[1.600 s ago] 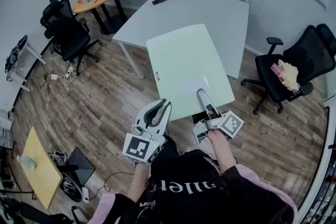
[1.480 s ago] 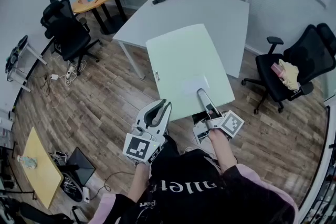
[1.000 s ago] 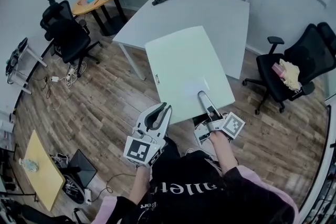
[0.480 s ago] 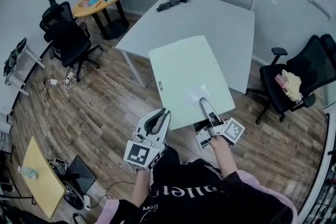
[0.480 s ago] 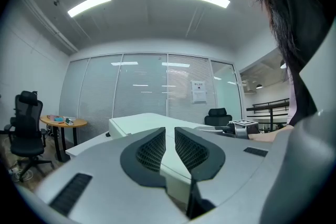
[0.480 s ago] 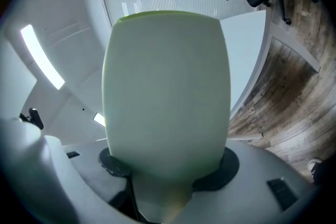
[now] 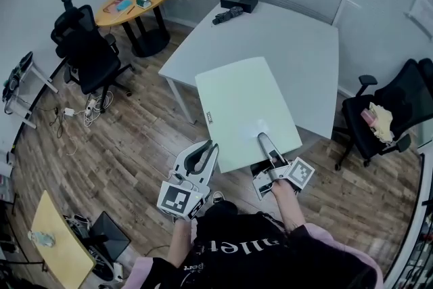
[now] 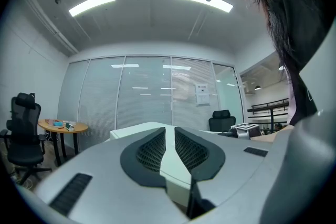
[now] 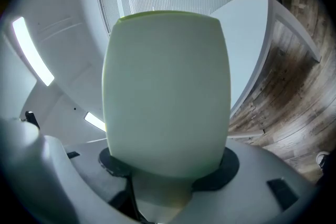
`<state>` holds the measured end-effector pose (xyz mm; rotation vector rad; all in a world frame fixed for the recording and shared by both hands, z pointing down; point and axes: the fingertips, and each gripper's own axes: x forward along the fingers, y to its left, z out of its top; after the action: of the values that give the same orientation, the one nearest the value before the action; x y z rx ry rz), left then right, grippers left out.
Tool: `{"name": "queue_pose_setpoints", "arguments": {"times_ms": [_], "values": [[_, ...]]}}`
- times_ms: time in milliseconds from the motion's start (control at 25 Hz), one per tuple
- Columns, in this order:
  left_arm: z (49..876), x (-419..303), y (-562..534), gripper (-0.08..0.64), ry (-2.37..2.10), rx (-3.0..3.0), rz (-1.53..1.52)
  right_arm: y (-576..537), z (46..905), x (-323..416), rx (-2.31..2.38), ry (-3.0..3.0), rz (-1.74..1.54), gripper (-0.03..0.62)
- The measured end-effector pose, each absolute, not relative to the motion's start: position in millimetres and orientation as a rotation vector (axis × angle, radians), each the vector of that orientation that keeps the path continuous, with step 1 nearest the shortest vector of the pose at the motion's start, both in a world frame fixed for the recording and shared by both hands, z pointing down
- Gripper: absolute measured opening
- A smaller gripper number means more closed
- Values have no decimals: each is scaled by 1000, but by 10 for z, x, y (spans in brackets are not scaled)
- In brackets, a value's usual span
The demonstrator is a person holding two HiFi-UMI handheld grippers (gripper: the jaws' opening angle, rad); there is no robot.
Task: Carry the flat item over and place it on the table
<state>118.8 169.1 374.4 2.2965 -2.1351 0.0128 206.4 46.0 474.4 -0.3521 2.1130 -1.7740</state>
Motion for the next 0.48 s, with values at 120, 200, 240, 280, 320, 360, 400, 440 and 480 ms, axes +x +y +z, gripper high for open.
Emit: {"name": "queue_pose_setpoints", "arguments": {"times_ms": [120, 200, 240, 280, 320, 360, 400, 440, 480], "values": [[3725, 911, 1728, 71, -2137, 2308, 9, 484, 4747, 1792, -352, 2118, -1767, 282], [3738, 749, 1753, 71, -2133, 2318, 10, 518, 4755, 1623, -347, 2117, -1765, 282], [3746, 676, 1771, 71, -2128, 2324, 12, 547, 4758, 1548, -345, 2114, -1765, 282], [3754, 608, 1793, 71, -2123, 2328, 13, 581, 4761, 1483, -344, 2113, -1766, 282], [3761, 544, 1815, 71, -2119, 2330, 13, 615, 4770, 1428, -346, 2112, -1768, 282], [3770, 483, 1832, 71, -2115, 2329, 12, 644, 4787, 1381, -350, 2113, -1772, 282], [3780, 425, 1842, 71, -2112, 2327, 13, 667, 4809, 1340, -356, 2114, -1779, 282], [3792, 374, 1847, 71, -2110, 2325, 14, 684, 4832, 1302, -364, 2114, -1787, 282], [3805, 333, 1850, 71, -2107, 2324, 15, 696, 4850, 1270, -372, 2115, -1795, 282]]}}
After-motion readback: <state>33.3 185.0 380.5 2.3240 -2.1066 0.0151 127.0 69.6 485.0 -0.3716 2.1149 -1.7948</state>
